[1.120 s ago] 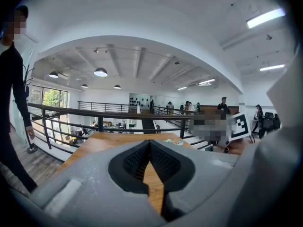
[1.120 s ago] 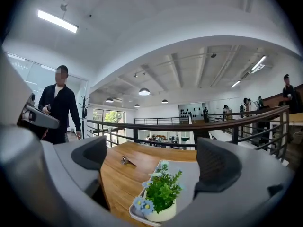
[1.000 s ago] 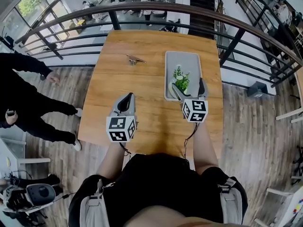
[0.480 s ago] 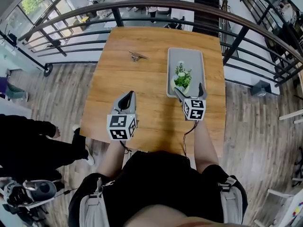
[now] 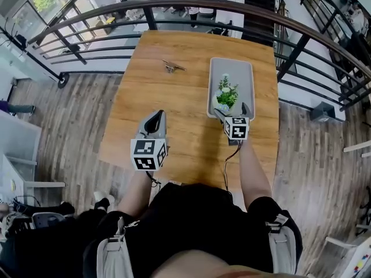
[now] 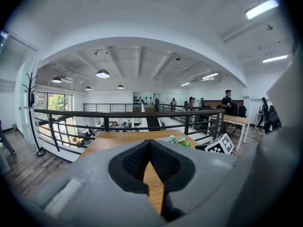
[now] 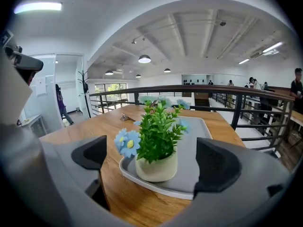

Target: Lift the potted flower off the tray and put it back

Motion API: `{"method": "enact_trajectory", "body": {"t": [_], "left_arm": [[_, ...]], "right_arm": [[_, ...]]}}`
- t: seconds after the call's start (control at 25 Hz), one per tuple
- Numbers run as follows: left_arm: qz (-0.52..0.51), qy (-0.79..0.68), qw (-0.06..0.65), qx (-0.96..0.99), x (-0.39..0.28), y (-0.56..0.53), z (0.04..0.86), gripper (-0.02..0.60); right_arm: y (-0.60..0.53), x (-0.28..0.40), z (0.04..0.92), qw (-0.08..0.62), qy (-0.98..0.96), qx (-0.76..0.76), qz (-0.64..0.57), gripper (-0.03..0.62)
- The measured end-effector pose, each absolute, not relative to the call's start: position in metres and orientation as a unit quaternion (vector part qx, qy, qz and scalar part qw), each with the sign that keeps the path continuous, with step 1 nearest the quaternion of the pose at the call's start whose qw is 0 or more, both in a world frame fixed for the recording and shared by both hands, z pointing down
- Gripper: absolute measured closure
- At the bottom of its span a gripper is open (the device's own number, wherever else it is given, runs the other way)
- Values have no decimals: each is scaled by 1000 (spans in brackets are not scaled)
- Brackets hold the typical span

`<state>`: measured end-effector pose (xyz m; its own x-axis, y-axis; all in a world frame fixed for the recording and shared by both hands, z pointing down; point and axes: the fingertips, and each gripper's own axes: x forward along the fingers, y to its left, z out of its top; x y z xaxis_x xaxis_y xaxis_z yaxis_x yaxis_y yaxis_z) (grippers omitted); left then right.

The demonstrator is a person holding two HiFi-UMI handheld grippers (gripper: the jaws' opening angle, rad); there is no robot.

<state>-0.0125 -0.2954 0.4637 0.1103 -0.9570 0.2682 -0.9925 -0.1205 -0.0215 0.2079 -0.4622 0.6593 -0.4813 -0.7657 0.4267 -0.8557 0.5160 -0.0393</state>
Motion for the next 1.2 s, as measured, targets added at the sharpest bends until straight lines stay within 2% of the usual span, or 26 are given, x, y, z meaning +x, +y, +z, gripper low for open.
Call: {"method": "enact_trajectory", "body": {"t": [0.36,1.2], "left_arm": [[115,-675,86,724,-20,-281,466,569],[123,-715,94,682,-56,-246,475,569]], "right_arm": [[-474,201,687,231,-850,460,114,17],[-499,199,724,255,-836,458,159,34]]}}
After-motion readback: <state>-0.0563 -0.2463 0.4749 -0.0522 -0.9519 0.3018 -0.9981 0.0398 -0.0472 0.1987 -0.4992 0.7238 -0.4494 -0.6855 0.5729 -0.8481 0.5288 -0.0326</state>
